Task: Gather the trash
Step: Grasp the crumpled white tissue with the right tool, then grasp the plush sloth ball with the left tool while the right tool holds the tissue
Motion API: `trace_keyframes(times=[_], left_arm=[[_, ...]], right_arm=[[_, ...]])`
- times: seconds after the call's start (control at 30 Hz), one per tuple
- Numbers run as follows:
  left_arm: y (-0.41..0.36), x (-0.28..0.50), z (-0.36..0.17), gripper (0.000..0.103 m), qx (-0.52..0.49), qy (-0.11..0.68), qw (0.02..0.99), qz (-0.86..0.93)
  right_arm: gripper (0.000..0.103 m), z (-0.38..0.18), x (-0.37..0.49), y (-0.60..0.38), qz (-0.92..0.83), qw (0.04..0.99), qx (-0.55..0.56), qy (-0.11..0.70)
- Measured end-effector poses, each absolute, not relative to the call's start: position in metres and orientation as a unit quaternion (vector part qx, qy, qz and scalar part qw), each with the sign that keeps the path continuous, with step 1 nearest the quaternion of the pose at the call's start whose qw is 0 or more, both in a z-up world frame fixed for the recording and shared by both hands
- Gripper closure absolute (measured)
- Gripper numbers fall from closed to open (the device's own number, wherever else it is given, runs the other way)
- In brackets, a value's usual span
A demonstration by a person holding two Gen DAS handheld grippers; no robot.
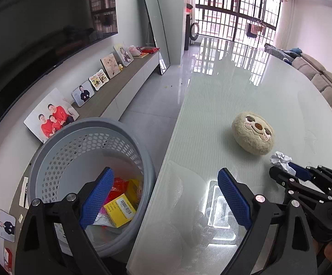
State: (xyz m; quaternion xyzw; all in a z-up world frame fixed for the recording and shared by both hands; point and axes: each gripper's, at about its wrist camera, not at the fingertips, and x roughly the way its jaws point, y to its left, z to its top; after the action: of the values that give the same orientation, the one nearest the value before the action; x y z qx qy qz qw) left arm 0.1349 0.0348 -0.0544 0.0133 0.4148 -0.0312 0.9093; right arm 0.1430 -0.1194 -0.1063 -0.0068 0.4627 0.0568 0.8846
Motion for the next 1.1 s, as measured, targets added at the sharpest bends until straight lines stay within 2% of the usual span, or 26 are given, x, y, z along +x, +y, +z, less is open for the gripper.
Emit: trace_keyframes(times=[0.37, 0.47, 0.87, 0.93, 0.97, 1.03, 1.1], left_arm=[[-0.015, 0.151, -0.060, 0.011, 0.034, 0.425, 0.901, -0.076], [-0.037, 0.156, -0.062, 0.006, 0.046, 0.425, 0.900, -0.092], [-0.089, 0.199, -0.080, 0.006, 0.077, 0.441, 0.889, -0.095], [-0.091, 0.204, -0.084, 0.010, 0.074, 0.444, 0.888, -0.096], [-0.092, 0.206, -0.085, 0.024, 0.069, 0.446, 0.887, -0.102], [-0.093, 0.209, -0.088, 0.037, 0.060, 0.456, 0.880, -0.118], [-0.089, 0.208, -0.087, 0.039, 0.051, 0.454, 0.881, -0.121]], right_arm=[[0.081, -0.088, 0.116, -0.177, 0.031, 0.900, 0.055, 0.431], [0.081, -0.089, 0.111, -0.198, 0.026, 0.901, 0.081, 0.426], [0.081, -0.089, 0.105, -0.229, 0.027, 0.895, 0.143, 0.422], [0.081, -0.088, 0.105, -0.229, 0.027, 0.895, 0.143, 0.421], [0.081, -0.088, 0.105, -0.230, 0.027, 0.895, 0.143, 0.421], [0.081, -0.089, 0.103, -0.231, 0.027, 0.895, 0.142, 0.421], [0.081, -0.089, 0.103, -0.232, 0.027, 0.895, 0.140, 0.423]])
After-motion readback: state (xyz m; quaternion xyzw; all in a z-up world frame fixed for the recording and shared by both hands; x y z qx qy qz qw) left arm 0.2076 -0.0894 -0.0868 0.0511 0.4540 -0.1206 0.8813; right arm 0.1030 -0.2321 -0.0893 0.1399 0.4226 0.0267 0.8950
